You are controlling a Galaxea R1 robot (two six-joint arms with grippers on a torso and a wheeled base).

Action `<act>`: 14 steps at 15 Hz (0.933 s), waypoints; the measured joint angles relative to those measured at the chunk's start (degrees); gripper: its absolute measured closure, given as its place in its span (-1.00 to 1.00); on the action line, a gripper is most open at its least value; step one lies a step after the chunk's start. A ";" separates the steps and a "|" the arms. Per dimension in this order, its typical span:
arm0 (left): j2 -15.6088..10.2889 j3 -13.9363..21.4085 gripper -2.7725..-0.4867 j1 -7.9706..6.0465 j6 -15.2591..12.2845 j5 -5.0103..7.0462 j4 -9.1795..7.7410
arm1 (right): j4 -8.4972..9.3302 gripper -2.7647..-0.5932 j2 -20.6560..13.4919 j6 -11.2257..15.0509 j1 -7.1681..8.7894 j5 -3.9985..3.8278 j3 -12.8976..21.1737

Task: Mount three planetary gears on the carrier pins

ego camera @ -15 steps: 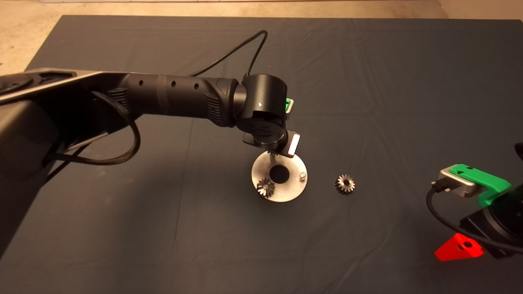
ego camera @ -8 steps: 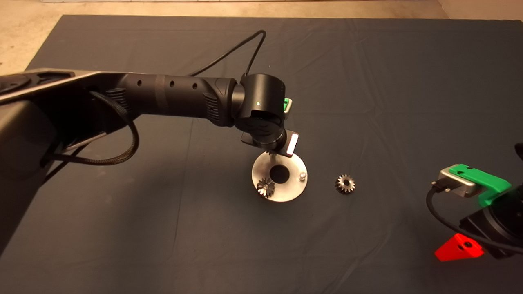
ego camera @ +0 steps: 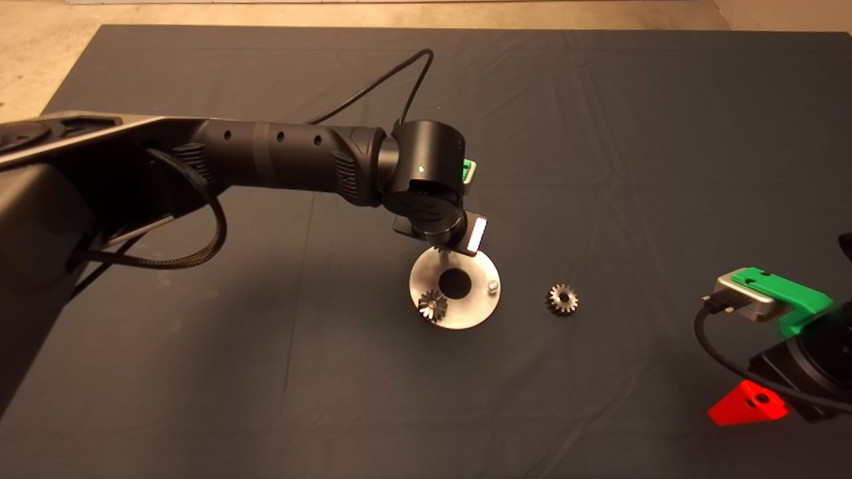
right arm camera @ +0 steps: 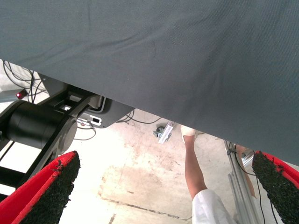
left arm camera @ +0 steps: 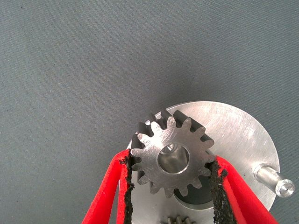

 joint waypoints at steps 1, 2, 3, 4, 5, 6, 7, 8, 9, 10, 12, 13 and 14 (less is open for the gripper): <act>-0.02 0.02 0.65 0.00 0.00 0.00 0.00 | 0.00 -0.99 0.00 0.00 0.00 0.00 0.00; -0.02 0.02 0.65 0.00 0.00 0.00 0.00 | 0.00 -0.99 0.00 0.00 0.00 0.00 0.00; -0.02 0.02 0.65 0.00 0.00 0.00 0.00 | 0.00 -0.99 0.00 0.00 0.00 0.00 0.00; -0.02 0.02 0.65 0.00 0.00 0.00 0.00 | 0.00 -0.99 0.00 0.00 0.00 0.00 0.00; -0.02 0.02 0.65 0.02 0.00 0.00 0.00 | 0.00 -0.99 0.00 0.00 0.00 0.00 0.00; -0.02 0.02 0.65 0.02 0.00 0.00 0.00 | 0.00 -0.99 0.00 0.00 0.00 0.00 0.00; -0.04 0.02 0.65 0.02 0.00 0.00 0.00 | 0.00 -0.99 0.00 0.00 0.00 0.00 0.00; -0.04 0.02 0.65 0.02 0.00 0.02 0.00 | 0.00 -0.99 0.00 0.00 0.02 0.00 0.00; -0.04 0.02 0.65 0.05 0.00 0.02 0.00 | 0.00 -0.99 0.00 0.00 0.00 0.00 0.00; -0.04 0.02 0.65 0.06 0.00 0.01 0.00 | 0.00 -0.99 0.00 0.00 0.02 0.00 0.00; -0.20 0.04 0.65 0.17 0.00 0.02 -0.09 | 0.00 -0.99 -0.02 0.00 0.02 0.00 0.00; -0.33 0.04 0.65 0.16 0.02 -0.02 -0.06 | 0.00 -0.99 -0.02 0.00 0.02 0.00 0.00; -0.44 0.04 0.65 0.17 0.02 0.02 -0.06 | 0.00 -0.99 -0.02 0.00 0.00 -0.01 0.00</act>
